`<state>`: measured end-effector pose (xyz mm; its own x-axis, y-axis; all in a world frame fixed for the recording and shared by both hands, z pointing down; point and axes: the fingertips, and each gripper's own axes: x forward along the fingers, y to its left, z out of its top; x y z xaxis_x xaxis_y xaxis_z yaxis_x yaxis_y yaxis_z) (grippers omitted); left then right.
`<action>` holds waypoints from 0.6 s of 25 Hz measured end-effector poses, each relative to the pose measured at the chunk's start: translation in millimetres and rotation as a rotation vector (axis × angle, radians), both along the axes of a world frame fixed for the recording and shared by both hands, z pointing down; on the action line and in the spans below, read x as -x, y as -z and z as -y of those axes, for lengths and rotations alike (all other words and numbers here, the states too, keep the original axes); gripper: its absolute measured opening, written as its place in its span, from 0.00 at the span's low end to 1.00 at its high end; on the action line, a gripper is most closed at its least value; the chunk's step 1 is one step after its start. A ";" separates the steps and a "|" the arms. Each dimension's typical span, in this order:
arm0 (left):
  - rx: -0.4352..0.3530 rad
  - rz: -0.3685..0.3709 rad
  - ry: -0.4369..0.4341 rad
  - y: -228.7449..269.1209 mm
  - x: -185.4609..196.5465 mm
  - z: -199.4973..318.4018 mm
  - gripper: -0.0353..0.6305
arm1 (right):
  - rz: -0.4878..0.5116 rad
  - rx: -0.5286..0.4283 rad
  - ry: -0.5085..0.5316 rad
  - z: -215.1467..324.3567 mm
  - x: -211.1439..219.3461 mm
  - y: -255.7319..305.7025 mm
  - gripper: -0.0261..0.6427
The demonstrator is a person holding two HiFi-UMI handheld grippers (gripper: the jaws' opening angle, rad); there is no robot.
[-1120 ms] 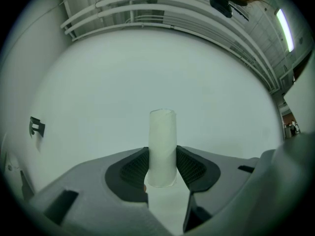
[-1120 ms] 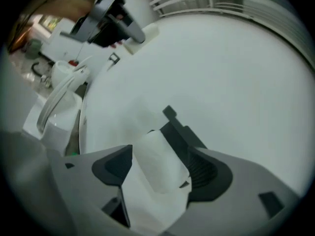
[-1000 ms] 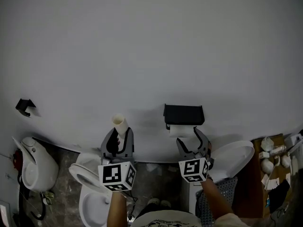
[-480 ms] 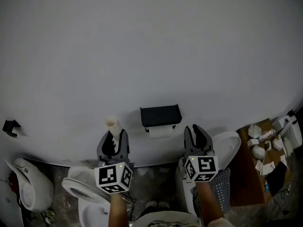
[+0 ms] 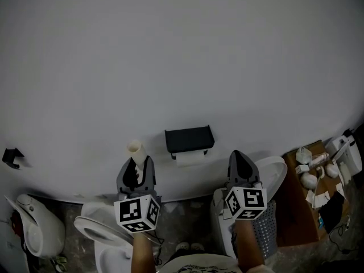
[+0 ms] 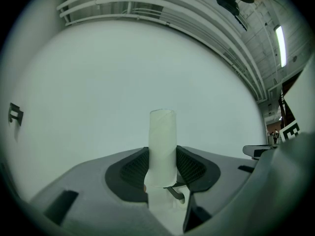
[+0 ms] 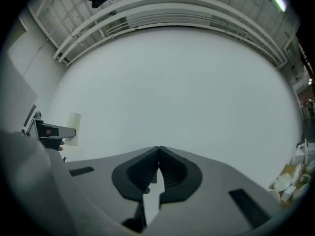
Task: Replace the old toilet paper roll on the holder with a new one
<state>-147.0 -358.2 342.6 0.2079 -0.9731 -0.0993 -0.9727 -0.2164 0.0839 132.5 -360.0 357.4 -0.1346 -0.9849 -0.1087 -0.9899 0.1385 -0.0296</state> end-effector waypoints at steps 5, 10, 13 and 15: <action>-0.002 0.003 -0.002 2.8 -0.4 -2.2 0.32 | -0.018 0.006 0.010 -0.6 5.5 1.7 0.03; -0.003 0.009 -0.001 3.5 -2.0 -4.2 0.32 | -0.013 0.010 0.023 -0.6 9.1 1.3 0.03; -0.004 0.011 0.003 3.2 -1.5 -4.8 0.32 | -0.016 0.012 0.024 -0.5 9.2 0.2 0.03; -0.005 0.015 0.005 3.6 -1.8 -4.5 0.32 | -0.015 0.012 0.025 0.2 9.3 0.4 0.03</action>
<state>-145.2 -353.6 339.0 0.2049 -0.9736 -0.1008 -0.9749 -0.2122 0.0681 123.2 -360.2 357.1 -0.1607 -0.9824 -0.0948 -0.9865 0.1630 -0.0169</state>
